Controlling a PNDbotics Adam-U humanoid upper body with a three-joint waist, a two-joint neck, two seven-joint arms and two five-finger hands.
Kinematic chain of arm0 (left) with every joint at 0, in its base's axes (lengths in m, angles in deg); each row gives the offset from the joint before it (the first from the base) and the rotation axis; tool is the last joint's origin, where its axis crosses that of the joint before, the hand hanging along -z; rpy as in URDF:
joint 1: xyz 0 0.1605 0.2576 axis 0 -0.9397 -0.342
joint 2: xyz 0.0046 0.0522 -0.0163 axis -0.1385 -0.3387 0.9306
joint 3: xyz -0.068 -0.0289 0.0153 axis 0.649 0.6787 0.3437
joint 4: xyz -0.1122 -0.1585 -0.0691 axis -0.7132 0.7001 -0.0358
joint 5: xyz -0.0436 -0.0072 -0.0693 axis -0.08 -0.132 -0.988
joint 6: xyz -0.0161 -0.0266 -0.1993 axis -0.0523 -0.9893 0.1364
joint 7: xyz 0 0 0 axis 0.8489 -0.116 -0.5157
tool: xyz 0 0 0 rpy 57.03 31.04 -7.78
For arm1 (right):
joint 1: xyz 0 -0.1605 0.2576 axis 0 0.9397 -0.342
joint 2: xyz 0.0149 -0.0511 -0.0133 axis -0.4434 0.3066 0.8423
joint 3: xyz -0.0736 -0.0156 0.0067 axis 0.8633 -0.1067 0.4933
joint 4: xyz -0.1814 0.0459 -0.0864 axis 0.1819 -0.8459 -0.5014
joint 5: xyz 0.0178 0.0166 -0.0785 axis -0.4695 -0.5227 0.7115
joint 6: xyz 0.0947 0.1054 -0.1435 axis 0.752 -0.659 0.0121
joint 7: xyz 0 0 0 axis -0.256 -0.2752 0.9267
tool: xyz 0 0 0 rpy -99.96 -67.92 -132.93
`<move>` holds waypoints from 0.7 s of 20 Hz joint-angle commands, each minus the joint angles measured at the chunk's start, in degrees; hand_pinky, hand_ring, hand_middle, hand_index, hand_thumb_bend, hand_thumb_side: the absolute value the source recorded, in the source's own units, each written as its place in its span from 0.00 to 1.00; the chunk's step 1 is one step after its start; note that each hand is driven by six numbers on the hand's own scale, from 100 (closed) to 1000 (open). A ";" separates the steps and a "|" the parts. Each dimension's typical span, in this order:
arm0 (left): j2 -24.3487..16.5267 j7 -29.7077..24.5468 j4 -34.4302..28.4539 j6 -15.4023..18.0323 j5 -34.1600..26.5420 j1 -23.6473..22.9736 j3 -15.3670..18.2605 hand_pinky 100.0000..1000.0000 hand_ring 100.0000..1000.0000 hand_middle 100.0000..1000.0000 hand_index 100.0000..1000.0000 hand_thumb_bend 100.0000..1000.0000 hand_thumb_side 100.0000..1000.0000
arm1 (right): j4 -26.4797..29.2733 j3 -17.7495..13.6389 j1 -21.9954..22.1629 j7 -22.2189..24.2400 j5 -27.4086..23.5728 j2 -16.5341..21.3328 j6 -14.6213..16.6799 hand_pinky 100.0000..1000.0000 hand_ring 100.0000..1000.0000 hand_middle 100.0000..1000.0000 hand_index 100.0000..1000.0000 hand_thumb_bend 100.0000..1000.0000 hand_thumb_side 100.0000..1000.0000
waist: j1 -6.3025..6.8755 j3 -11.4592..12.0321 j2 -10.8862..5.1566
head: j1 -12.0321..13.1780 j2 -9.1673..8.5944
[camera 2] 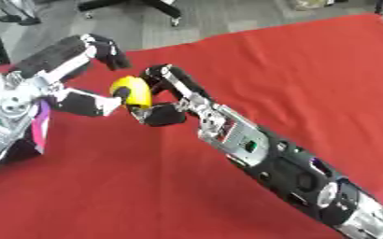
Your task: Pick up the objects with one hand, pass them to the other hand, and then place them into the box on the other side of the table.
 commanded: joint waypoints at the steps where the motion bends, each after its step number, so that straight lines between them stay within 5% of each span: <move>1: -0.38 -0.76 -0.29 -0.31 1.61 1.04 0.49 0.75 0.66 0.65 0.77 0.33 0.06 | 1.04 -0.31 -0.85 -0.28 0.46 0.59 0.13 0.66 0.65 0.36 0.51 0.13 0.00 | 0.38 0.01 -0.83 | 0.08 -0.16; 14: -0.29 -3.76 -0.57 -2.48 3.99 0.66 0.59 0.75 0.68 0.65 0.75 0.34 0.13 | 1.43 -0.30 -0.81 -1.09 3.25 0.83 0.25 0.67 0.65 0.36 0.51 0.12 0.00 | 0.41 0.02 -0.85 | 0.13 -0.11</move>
